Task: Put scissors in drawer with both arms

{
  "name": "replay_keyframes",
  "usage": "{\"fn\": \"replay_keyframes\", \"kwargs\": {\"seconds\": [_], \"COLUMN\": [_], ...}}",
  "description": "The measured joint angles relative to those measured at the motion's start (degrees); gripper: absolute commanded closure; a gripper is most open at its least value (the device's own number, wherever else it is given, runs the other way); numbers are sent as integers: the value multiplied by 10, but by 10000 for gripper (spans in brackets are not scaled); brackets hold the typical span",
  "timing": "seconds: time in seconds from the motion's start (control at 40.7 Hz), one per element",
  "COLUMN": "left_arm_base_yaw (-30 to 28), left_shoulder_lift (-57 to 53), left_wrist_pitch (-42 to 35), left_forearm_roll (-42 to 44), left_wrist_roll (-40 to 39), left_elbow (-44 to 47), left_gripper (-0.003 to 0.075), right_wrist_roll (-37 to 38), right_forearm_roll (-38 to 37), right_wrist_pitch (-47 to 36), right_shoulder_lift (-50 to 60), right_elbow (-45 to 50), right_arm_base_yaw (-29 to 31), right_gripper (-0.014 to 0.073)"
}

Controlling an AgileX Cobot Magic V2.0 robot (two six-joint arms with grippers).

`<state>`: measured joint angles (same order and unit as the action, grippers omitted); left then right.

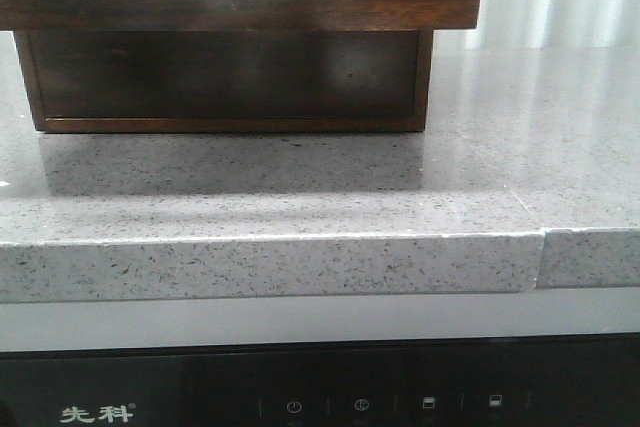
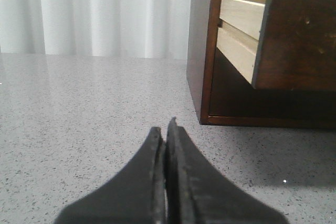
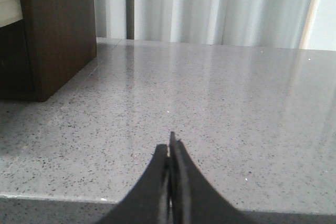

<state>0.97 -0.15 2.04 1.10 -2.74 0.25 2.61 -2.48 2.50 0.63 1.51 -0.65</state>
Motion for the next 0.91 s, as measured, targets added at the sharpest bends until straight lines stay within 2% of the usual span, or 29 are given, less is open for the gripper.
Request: {"fn": "replay_keyframes", "kwargs": {"seconds": [0.172, 0.909], "left_arm_base_yaw": [0, 0], "left_shoulder_lift": [0, 0], "left_wrist_pitch": [0, 0], "left_forearm_roll": [0, 0], "left_wrist_roll": [0, -1], "left_elbow": [0, 0], "left_gripper": [741, 741], "right_wrist_roll": [1, 2], "right_forearm_roll": [0, 0], "right_wrist_pitch": [-3, -8], "right_shoulder_lift": [0, 0], "right_elbow": [0, 0], "right_arm_base_yaw": [-21, -22], "right_gripper": [711, 711]}}
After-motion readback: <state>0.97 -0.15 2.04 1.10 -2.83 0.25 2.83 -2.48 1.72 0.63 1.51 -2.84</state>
